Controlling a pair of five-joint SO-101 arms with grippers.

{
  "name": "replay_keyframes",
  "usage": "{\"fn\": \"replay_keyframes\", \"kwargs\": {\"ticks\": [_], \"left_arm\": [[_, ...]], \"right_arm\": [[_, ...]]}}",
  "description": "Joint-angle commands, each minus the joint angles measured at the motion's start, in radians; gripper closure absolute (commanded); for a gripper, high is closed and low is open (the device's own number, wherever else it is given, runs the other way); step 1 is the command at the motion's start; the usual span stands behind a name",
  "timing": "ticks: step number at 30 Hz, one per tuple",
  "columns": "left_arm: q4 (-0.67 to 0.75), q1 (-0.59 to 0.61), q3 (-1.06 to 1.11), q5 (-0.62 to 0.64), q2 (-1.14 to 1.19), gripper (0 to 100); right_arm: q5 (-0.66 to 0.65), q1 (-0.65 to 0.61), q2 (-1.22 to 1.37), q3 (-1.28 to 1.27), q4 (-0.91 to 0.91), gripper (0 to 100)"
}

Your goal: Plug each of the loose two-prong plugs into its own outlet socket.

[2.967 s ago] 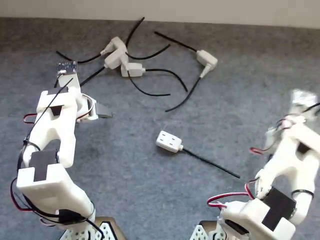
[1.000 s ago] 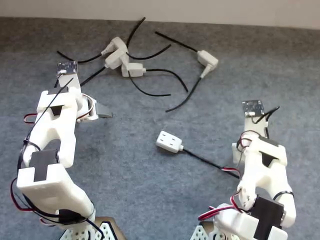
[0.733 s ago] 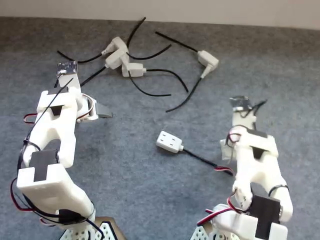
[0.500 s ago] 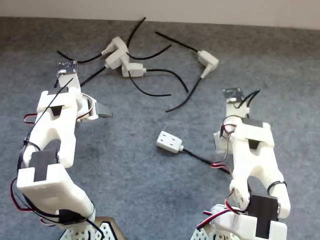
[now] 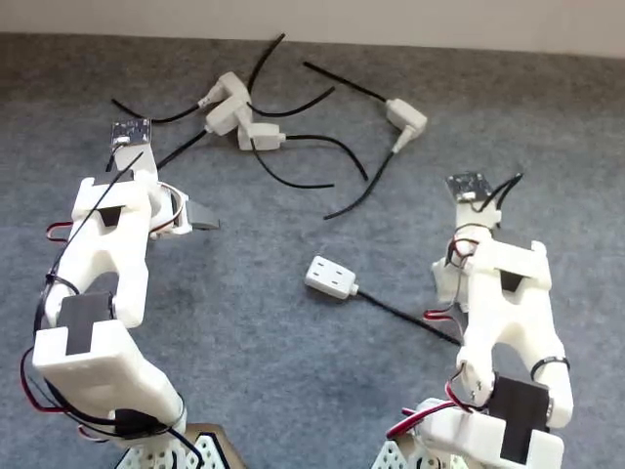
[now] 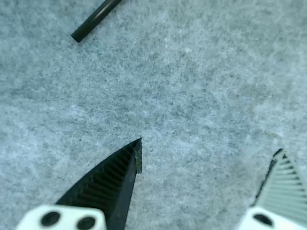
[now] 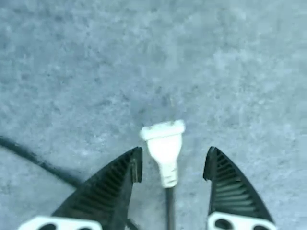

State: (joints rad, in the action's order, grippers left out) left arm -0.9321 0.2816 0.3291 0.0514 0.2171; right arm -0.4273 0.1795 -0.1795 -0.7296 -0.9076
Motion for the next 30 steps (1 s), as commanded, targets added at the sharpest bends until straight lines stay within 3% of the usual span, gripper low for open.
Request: {"fn": "replay_keyframes", "kwargs": {"ticks": [1, 9, 20, 26, 30], "left_arm": [[0.011, -0.021, -0.004, 0.002, -0.045, 60], [0.012, -0.021, -0.004, 0.002, -0.045, 60], [0.008, -0.016, -0.004, 0.003, -0.045, 60], [0.008, -0.016, -0.004, 0.003, -0.045, 60], [0.011, -0.016, -0.004, 0.003, -0.045, 60]], "right_arm": [[-0.051, 0.068, -0.008, 0.042, 0.107, 78.9], [-0.115, 0.12, -0.007, 0.024, 0.142, 78.9], [-0.115, 0.035, -0.007, -0.073, 0.151, 78.9], [-0.115, 0.035, -0.005, -0.189, 0.334, 78.9], [-0.115, 0.033, -0.005, -0.232, 0.351, 78.9]]}}
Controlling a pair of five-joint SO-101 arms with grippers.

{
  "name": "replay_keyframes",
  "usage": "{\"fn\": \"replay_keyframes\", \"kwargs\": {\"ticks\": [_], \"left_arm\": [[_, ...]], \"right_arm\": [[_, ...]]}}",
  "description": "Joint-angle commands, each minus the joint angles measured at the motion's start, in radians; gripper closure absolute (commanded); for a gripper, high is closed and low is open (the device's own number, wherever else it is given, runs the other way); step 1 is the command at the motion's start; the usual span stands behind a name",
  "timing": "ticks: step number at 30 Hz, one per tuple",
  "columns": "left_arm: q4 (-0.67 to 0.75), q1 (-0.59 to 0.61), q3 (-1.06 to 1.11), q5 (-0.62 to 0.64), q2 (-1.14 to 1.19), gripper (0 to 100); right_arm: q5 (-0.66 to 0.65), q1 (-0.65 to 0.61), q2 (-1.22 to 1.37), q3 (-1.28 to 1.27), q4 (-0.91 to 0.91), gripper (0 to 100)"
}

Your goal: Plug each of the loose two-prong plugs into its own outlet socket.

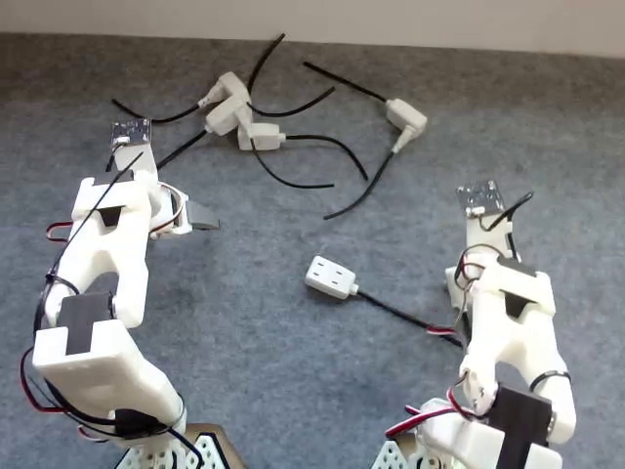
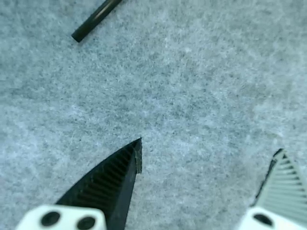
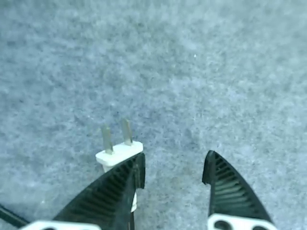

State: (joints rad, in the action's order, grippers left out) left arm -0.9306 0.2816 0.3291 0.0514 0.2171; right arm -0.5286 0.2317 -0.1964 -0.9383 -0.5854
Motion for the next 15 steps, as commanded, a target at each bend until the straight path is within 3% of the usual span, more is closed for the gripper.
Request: {"fn": "replay_keyframes", "kwargs": {"ticks": [1, 15], "left_arm": [[0.009, -0.016, -0.004, 0.003, -0.045, 60], [0.006, -0.018, -0.004, 0.003, -0.045, 60]], "right_arm": [[-0.015, -0.018, 0.012, -0.025, 0.028, 78.9], [-0.02, 0.016, 0.012, -0.027, 0.025, 78.9]]}}
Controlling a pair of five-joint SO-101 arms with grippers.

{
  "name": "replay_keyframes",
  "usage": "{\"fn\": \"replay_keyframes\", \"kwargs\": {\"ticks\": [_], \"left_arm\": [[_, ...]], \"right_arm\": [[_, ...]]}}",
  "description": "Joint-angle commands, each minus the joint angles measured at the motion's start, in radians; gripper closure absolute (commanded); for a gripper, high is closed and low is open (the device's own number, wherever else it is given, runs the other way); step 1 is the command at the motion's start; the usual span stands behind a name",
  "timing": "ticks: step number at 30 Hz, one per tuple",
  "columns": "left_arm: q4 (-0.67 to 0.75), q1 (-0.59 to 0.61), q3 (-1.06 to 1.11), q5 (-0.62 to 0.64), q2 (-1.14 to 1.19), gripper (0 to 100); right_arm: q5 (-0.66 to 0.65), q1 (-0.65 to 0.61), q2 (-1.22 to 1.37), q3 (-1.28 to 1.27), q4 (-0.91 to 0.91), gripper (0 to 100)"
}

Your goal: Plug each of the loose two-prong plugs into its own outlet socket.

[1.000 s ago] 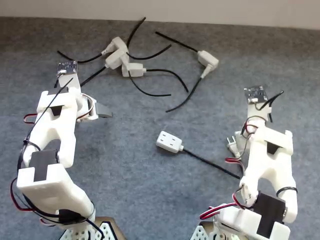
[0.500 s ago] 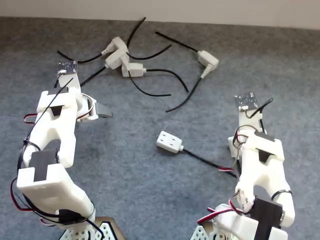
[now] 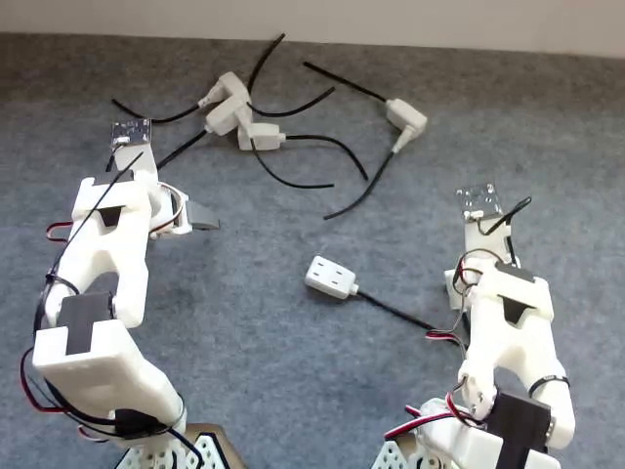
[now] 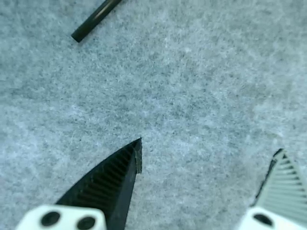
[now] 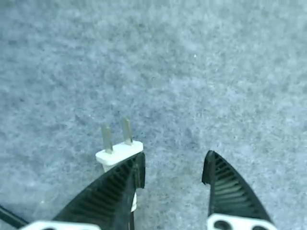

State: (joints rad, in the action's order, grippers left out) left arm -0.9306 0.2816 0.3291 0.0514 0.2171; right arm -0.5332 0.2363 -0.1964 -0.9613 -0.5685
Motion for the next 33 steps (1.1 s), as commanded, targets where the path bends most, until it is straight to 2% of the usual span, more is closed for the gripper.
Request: {"fn": "replay_keyframes", "kwargs": {"ticks": [1, 4, 8, 16, 20, 25, 33], "left_arm": [[0.006, -0.018, -0.004, 0.003, -0.045, 60], [0.008, -0.019, -0.004, 0.003, -0.045, 60], [0.009, -0.019, -0.004, 0.003, -0.045, 60], [0.011, -0.021, -0.004, 0.003, -0.045, 60], [0.011, -0.021, -0.004, 0.003, -0.045, 60], [0.008, -0.021, -0.004, 0.003, -0.045, 60], [0.009, -0.021, -0.002, 0.003, -0.045, 60]], "right_arm": [[-0.017, 0.025, 0.013, -0.002, 0.008, 78.9], [-0.025, 0.068, 0.013, -0.001, 0.008, 78.9], [-0.16, 0.113, 0.035, -0.002, 0.01, 78.9], [-0.166, 0.239, 0.302, 0.248, -0.001, 78.9], [-0.166, 0.252, 0.302, 0.406, -0.222, 78.9], [-0.164, 0.208, 0.223, 0.587, -0.503, 78.9], [-0.066, 0.074, 0.088, 0.671, -0.716, 78.9]]}}
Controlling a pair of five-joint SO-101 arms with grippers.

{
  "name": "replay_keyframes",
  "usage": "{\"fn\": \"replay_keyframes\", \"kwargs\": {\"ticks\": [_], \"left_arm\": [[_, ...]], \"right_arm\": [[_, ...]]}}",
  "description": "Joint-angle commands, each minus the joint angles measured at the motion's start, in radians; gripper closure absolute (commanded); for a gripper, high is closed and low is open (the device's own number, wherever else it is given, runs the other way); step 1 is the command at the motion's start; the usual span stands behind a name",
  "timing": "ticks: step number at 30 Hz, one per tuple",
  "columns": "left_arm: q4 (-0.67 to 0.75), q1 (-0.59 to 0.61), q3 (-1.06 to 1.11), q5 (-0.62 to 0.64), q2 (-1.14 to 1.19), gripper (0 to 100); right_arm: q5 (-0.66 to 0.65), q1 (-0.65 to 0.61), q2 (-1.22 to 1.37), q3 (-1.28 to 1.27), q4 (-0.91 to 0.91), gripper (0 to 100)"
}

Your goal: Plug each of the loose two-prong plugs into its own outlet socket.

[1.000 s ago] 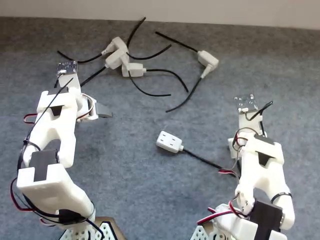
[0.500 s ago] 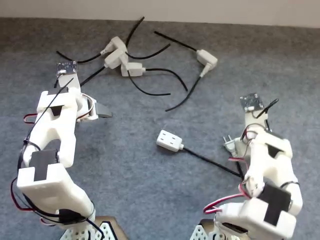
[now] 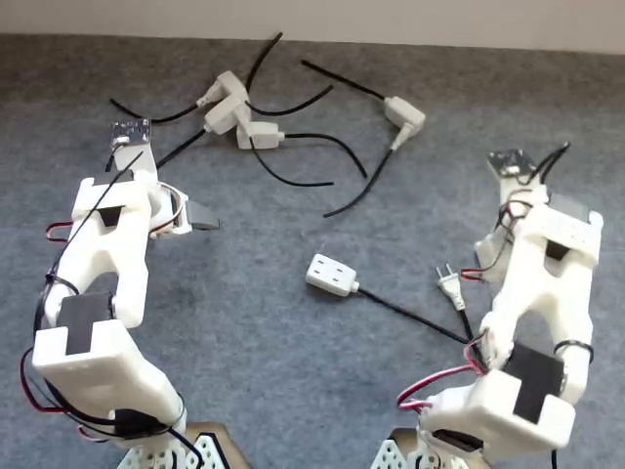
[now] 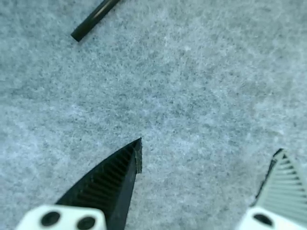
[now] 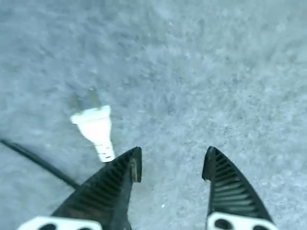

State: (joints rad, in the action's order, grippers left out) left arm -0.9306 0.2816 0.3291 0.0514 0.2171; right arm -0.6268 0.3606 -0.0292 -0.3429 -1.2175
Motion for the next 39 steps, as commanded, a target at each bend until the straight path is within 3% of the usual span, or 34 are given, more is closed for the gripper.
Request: {"fn": "replay_keyframes", "kwargs": {"ticks": [1, 10, 15, 20, 30, 39], "left_arm": [[0.008, -0.019, -0.002, 0.003, -0.045, 60], [0.011, -0.015, 0.024, -0.002, -0.045, 60], [0.011, -0.015, 0.03, -0.002, -0.045, 60], [0.011, -0.015, 0.031, -0.002, -0.045, 60], [0.011, -0.015, 0.033, -0.002, -0.045, 60], [0.011, -0.015, 0.033, -0.002, -0.045, 60]], "right_arm": [[0.029, -0.067, -0.085, 0.051, -0.085, 78.9], [0.035, -0.174, -0.015, 0.018, -0.13, 78.9], [0.149, -0.177, 0.097, 0.035, -0.125, 78.9], [0.161, -0.2, 0.206, 0.087, -0.101, 78.9], [0.152, -0.085, 0.314, 0.102, 0.059, 78.9], [0.015, 0.039, 0.289, 0.163, 0.056, 78.9]]}}
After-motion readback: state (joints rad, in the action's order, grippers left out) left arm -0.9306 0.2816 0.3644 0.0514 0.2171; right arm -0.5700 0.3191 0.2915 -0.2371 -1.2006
